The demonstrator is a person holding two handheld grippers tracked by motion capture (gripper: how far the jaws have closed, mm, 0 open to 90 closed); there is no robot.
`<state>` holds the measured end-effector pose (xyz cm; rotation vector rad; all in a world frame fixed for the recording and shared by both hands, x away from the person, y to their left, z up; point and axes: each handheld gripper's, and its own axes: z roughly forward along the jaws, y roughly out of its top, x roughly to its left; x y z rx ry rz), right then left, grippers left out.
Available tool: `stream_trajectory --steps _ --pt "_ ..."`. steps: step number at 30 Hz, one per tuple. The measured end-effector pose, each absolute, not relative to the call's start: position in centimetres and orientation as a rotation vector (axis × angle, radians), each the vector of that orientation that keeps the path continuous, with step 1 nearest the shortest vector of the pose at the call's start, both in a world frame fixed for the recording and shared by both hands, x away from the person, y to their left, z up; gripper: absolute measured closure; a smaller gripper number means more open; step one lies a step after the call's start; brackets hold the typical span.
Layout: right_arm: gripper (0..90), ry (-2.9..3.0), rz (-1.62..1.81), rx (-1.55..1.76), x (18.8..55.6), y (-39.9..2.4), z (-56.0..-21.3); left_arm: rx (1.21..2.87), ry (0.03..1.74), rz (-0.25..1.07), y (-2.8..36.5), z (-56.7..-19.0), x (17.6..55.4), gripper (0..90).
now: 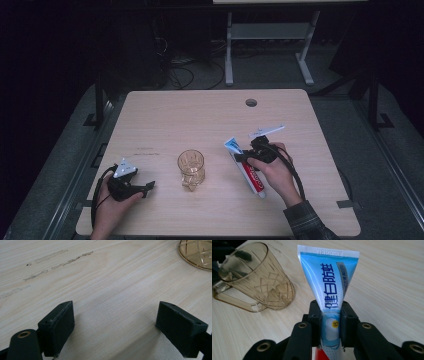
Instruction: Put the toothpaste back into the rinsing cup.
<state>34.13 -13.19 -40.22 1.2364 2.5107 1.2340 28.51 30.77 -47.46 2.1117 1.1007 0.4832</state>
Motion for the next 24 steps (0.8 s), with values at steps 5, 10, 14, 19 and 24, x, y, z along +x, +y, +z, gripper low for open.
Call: stream_trajectory --steps 5,10,14,19,24 --pt "74.2 2.479 1.277 1.232 34.0 -13.9 -39.5 2.111 1.102 0.482 30.8 -47.5 28.5 14.2" --pt "74.1 2.433 1.328 1.227 33.8 -14.6 -38.7 2.107 1.102 0.483 30.7 -47.5 28.5 14.2" --pt "73.9 2.39 1.402 1.201 33.8 -15.2 -38.3 2.107 1.103 0.484 30.7 -47.5 28.5 14.2" --pt "73.6 2.341 1.457 1.168 33.7 -15.6 -37.9 2.107 1.103 0.484 30.7 -47.5 28.5 14.3" --pt "73.5 2.298 1.517 1.12 33.6 -15.9 -37.6 2.107 1.103 0.484 30.7 -47.5 28.5 14.2"
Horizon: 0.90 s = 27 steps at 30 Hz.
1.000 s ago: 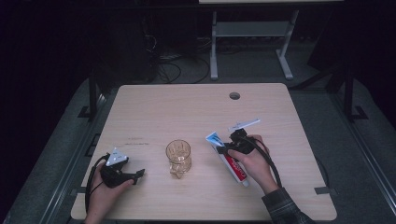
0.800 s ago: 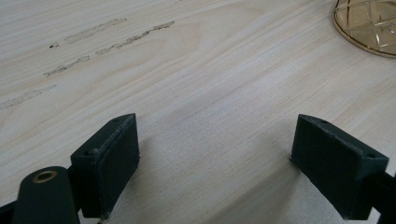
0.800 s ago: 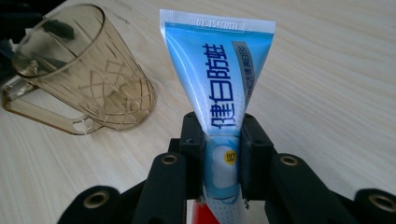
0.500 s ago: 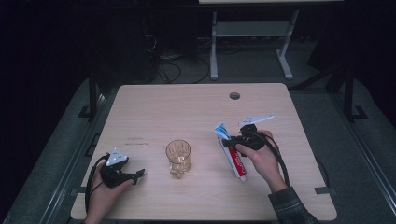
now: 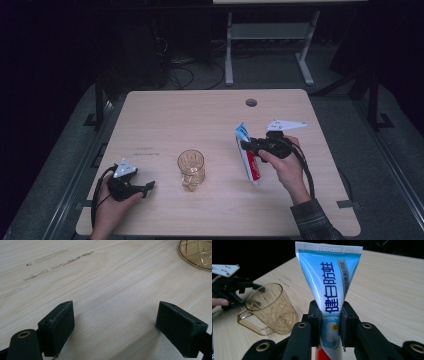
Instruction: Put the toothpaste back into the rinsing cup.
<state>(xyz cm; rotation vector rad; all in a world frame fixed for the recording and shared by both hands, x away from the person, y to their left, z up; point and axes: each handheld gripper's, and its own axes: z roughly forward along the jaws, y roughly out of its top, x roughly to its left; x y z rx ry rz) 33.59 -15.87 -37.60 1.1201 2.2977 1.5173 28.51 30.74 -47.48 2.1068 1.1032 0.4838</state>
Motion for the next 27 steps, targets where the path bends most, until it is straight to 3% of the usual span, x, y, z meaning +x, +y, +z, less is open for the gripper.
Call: stream_trajectory --steps 27 --pt "73.5 2.21 1.704 0.895 33.3 -14.4 -33.7 2.108 1.1 0.482 30.8 -47.5 28.5 14.2"
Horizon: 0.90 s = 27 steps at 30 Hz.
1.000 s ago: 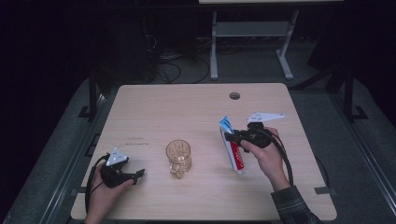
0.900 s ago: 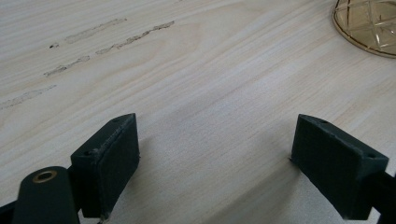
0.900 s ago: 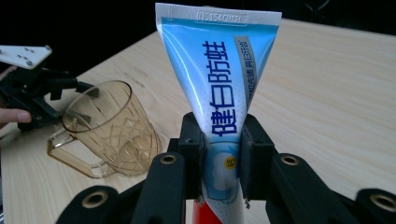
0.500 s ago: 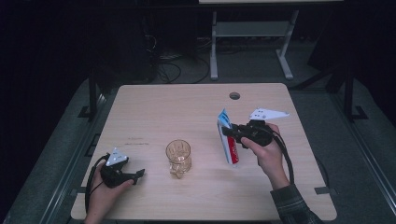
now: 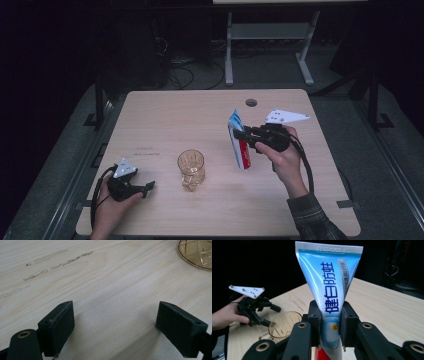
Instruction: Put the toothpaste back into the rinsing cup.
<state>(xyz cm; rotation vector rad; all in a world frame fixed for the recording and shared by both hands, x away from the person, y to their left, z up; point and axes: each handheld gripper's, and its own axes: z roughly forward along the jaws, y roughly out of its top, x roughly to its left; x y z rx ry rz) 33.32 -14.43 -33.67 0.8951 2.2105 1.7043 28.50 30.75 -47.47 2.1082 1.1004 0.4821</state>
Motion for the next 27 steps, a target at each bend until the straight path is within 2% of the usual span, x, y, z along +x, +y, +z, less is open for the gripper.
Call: stream_trajectory --steps 27 --pt "73.2 2.196 1.794 0.751 33.9 -10.6 -30.3 2.112 1.097 0.479 30.8 -47.5 28.5 14.2"
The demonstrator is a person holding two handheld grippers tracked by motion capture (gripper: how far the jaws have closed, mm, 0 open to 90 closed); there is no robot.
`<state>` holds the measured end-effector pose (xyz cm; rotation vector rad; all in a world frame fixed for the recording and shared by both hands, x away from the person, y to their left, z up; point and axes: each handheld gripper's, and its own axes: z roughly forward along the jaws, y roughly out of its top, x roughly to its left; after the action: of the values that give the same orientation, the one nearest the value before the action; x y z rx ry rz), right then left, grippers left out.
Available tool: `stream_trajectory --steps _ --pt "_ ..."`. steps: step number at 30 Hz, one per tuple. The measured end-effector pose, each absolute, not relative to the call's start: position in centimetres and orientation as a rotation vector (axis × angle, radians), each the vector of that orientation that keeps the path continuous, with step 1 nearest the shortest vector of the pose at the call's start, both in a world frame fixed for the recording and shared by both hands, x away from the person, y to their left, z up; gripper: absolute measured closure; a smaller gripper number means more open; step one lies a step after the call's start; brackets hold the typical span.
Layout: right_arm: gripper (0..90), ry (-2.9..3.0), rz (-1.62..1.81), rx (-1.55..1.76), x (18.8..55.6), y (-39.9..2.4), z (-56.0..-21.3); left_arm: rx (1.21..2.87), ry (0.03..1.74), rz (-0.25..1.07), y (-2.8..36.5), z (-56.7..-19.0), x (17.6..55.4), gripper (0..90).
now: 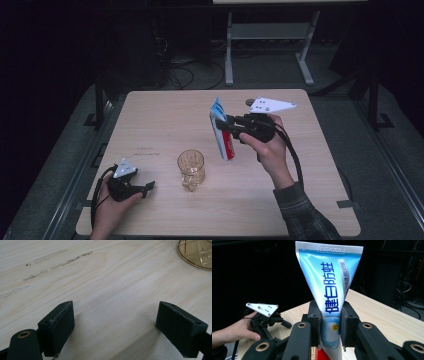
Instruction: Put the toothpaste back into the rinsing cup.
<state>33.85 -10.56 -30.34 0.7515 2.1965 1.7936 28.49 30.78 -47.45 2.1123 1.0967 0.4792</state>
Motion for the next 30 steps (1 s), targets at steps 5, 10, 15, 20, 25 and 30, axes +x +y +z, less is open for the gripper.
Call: stream_trajectory --steps 5,10,15,20,25,30 --pt "73.2 2.201 1.806 0.728 34.0 -9.7 -30.0 2.112 1.097 0.479 30.8 -47.5 28.5 14.2" --pt "73.2 2.209 1.812 0.706 34.2 -8.6 -29.6 2.112 1.097 0.479 30.8 -47.5 28.5 14.2" --pt "73.2 2.218 1.824 0.675 34.3 -7.6 -29.4 2.112 1.096 0.479 30.8 -47.5 28.5 14.2" --pt "73.2 2.233 1.816 0.659 34.4 -6.5 -29.2 2.112 1.097 0.479 30.8 -47.5 28.5 14.2" --pt "73.1 2.243 1.812 0.642 34.6 -5.6 -29.2 2.112 1.097 0.479 30.8 -47.5 28.5 14.2" --pt "73.1 2.247 1.827 0.629 34.7 -4.8 -29.2 2.112 1.097 0.479 30.8 -47.5 28.5 14.2"
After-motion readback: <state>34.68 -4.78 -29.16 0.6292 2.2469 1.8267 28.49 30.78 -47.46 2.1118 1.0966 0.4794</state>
